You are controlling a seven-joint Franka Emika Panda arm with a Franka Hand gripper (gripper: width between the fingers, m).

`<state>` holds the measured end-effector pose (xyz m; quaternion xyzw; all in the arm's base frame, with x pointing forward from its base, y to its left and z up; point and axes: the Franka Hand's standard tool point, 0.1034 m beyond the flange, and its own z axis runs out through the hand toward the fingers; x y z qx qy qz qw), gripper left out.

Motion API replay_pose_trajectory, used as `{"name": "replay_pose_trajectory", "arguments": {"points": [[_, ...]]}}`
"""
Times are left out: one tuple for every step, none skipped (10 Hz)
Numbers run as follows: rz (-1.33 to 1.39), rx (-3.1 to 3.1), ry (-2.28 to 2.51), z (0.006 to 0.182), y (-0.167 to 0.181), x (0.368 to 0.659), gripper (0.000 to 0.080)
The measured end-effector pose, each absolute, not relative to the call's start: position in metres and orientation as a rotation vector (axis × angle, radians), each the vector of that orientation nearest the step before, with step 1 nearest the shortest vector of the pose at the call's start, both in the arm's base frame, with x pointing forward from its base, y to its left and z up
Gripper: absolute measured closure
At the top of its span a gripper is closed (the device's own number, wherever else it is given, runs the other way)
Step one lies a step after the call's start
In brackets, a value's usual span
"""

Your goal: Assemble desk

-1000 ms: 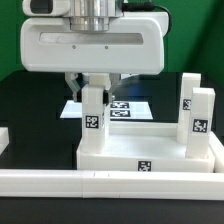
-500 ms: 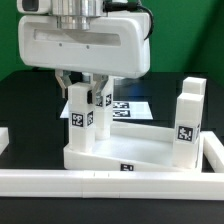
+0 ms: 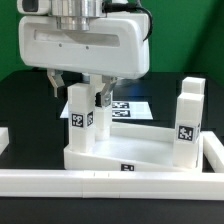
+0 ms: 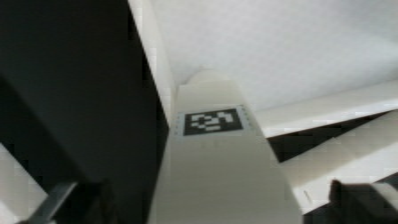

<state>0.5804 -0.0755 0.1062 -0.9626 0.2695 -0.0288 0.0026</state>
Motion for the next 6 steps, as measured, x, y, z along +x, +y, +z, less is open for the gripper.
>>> {"name": "replay_pose_trajectory", "arguments": {"points": [[-0.089, -3.015, 0.858, 0.106, -0.072, 0.581, 0.0166], [-0.089, -3.008, 0.874, 0.108, -0.066, 0.583, 0.0153], [-0.071, -2.993, 0.932, 0.110, -0.055, 0.583, 0.0153], [-0.075, -2.999, 0.903, 0.109, -0.054, 0.583, 0.0153], [-0.073, -2.999, 0.904, 0.109, -0.054, 0.583, 0.0150], [-0.073, -2.999, 0.903, 0.108, -0.054, 0.583, 0.0150]]}}
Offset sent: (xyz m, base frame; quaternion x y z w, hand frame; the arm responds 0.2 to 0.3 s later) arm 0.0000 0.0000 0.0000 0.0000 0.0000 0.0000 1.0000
